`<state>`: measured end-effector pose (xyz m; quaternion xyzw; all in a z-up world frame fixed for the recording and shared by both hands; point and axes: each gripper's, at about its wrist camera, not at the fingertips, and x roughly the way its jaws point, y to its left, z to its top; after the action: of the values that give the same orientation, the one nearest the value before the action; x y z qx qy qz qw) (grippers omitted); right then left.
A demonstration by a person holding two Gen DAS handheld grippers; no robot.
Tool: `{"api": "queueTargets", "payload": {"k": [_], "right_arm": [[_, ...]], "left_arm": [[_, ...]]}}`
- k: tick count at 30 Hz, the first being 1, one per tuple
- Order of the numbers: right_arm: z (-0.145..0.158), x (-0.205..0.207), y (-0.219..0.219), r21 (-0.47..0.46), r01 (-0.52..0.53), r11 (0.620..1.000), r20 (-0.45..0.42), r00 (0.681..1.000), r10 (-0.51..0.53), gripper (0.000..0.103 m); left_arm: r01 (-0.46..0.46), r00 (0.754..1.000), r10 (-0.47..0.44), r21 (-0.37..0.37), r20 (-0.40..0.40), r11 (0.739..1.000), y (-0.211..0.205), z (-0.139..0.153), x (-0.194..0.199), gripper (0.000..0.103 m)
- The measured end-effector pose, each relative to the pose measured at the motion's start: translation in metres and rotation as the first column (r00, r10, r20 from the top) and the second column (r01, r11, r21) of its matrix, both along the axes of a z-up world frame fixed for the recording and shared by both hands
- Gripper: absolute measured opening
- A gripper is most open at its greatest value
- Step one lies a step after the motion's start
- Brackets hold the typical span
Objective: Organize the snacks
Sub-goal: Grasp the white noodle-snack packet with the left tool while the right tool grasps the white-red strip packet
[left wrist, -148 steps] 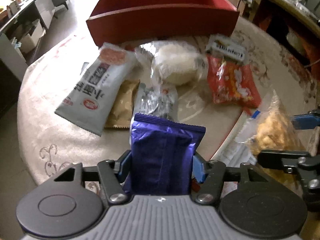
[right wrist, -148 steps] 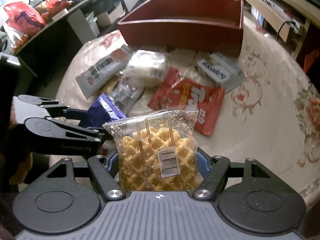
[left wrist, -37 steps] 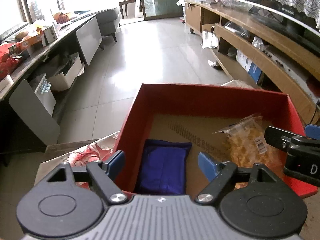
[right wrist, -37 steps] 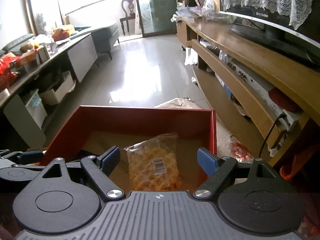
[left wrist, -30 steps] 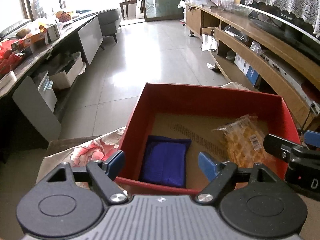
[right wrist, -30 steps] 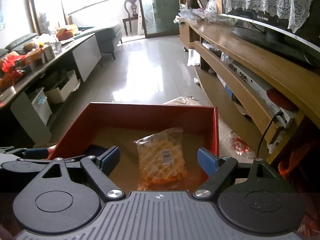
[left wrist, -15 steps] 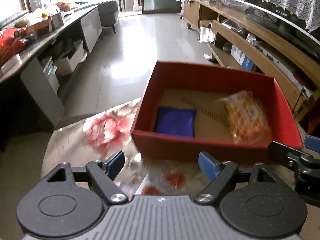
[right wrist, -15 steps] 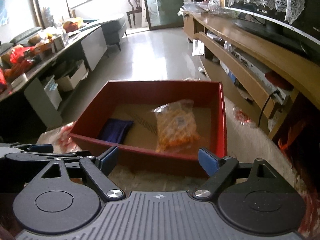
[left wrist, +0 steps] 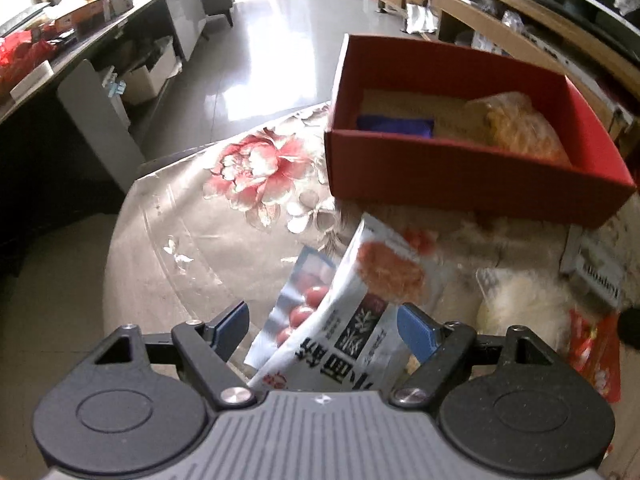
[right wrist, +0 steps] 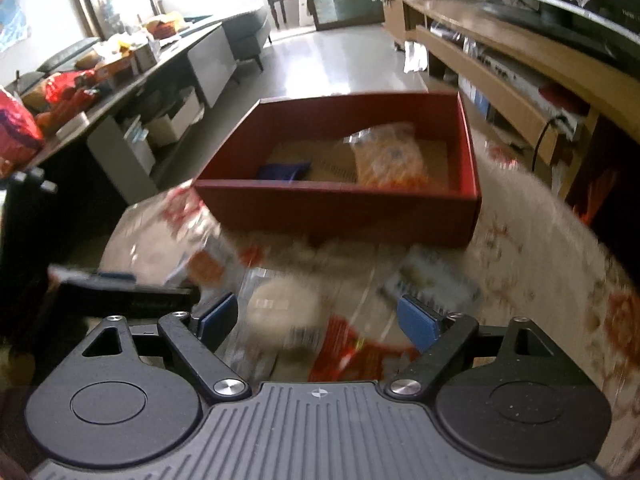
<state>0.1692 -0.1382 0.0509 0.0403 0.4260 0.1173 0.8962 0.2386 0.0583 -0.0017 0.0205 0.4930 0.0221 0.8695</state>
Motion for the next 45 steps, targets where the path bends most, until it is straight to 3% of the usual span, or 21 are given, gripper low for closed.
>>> {"api": "queueTargets", "payload": {"k": [12, 16, 24, 32, 36, 40, 45], "right_arm": [[-0.024, -0.066, -0.016, 0.055, 0.063, 0.996, -0.13, 0.99, -0.056, 0.093], [-0.042, -0.073, -0.01, 0.049, 0.06, 0.997, -0.21, 0.977, -0.048, 0.093], [-0.057, -0.063, -0.003, 0.065, 0.072, 0.995, -0.278, 0.959, -0.051, 0.093], [-0.062, -0.069, -0.006, 0.124, 0.141, 0.982, -0.307, 0.947, -0.097, 0.095], [-0.069, -0.066, 0.005, 0.053, 0.148, 0.988, -0.305, 0.944, -0.126, 0.096], [-0.074, -0.053, 0.015, -0.127, 0.094, 0.987, -0.257, 0.958, -0.124, 0.089], [-0.072, -0.047, 0.02, -0.244, -0.037, 0.969, -0.239, 0.971, -0.023, 0.083]], "left_arm": [[0.135, 0.991, -0.135, -0.007, -0.024, 0.991, -0.016, -0.012, 0.006, 0.088], [0.166, 0.985, -0.163, 0.052, -0.056, 0.985, -0.024, -0.023, -0.001, 0.089], [0.127, 0.99, -0.128, -0.018, -0.053, 0.992, -0.014, -0.014, -0.021, 0.063], [0.134, 0.985, -0.147, -0.128, -0.095, 0.983, -0.012, -0.015, -0.051, 0.058], [0.138, 0.983, -0.153, -0.14, -0.103, 0.98, -0.014, -0.014, -0.062, 0.058], [0.125, 0.984, -0.141, -0.144, -0.107, 0.982, -0.012, -0.013, -0.068, 0.058], [0.107, 0.985, -0.126, -0.155, -0.115, 0.982, -0.008, -0.014, -0.075, 0.063]]}}
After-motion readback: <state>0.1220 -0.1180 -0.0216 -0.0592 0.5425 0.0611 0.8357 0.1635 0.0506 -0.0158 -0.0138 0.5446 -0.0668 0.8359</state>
